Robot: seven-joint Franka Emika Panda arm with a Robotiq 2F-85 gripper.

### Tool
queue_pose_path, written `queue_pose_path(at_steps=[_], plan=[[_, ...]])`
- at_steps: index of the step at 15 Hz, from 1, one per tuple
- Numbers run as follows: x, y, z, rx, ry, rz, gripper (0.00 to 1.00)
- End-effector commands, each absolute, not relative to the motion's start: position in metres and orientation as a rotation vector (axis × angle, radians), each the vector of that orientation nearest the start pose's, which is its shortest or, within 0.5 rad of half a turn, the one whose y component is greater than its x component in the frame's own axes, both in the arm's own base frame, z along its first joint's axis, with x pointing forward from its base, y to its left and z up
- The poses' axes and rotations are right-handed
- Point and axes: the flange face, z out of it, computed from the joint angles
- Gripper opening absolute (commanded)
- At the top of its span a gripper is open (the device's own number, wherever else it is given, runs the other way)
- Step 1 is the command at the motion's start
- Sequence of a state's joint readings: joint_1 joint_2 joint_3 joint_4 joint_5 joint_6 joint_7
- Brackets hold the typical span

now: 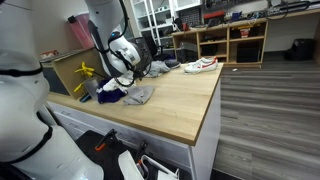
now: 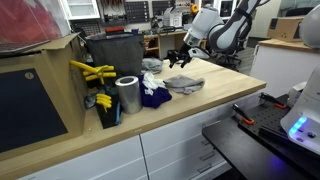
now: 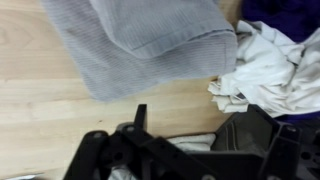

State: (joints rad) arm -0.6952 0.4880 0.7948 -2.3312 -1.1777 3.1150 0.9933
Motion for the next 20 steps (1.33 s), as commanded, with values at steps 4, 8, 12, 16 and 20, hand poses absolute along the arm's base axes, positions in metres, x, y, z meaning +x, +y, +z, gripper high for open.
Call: queue_pose_path(at_steps=[4,8,12,16,20], plan=[[0.523,0.087,0.241,-2.947,-0.299,-0.474,1.00],[0.532,0.065,0.243,-2.986,-0.315,-0.388,1.00],[0.538,0.047,0.234,-2.957,-0.282,-0.402,0.72],[0.538,0.052,0.219,-2.928,-0.271,-0.463,0.42],[0.533,0.067,0.202,-2.917,-0.252,-0.466,0.12]])
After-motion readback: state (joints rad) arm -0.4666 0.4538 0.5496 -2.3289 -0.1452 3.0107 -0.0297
